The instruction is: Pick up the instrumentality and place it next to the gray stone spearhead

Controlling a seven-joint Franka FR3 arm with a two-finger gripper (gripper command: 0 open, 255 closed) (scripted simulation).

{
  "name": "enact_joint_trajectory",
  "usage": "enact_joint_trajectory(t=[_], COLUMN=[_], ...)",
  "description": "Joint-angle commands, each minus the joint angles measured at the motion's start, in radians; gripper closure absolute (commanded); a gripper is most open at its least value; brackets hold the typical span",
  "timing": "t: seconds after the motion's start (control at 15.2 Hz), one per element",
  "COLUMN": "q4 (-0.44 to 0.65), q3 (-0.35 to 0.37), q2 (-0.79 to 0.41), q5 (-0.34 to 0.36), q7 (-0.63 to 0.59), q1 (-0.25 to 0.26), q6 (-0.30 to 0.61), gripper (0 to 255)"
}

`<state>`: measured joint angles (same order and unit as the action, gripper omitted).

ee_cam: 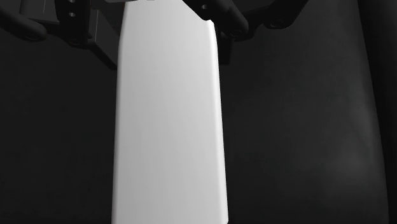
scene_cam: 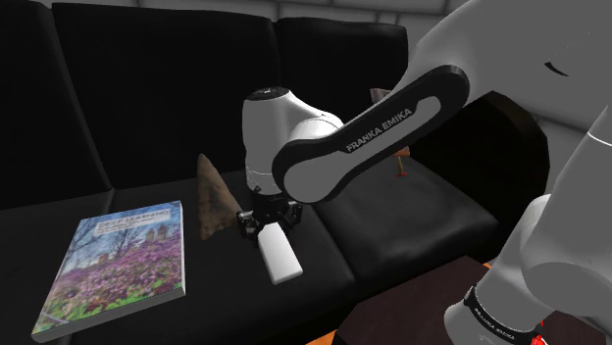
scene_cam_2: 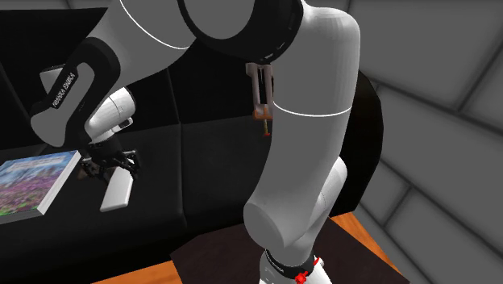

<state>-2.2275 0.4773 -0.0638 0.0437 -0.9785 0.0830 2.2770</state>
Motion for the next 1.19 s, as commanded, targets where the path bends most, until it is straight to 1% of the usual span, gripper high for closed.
enact_joint_trajectory(t=[0.0, 0.4, 0.46, 0.79, 1.06, 1.12], q4=[-0.003, -0.003, -0.003, -0.003, 0.054, 0.054], q3=[-0.001, -0.001, -0.001, -0.001, 0.001, 0.001], q2=[-0.01, -0.01, -0.01, -0.01, 0.065, 0.065], q5=[0.007, 0.007, 0.007, 0.007, -0.039, -0.039], q7=[-0.004, -0.004, -0.004, -0.004, 0.029, 0.029], q1=[0.001, 0.001, 0.001, 0.001, -0.005, -0.005], q6=[0.013, 0.013, 0.013, 0.013, -0.11, -0.11], gripper=[255, 255, 0, 0, 0, 0])
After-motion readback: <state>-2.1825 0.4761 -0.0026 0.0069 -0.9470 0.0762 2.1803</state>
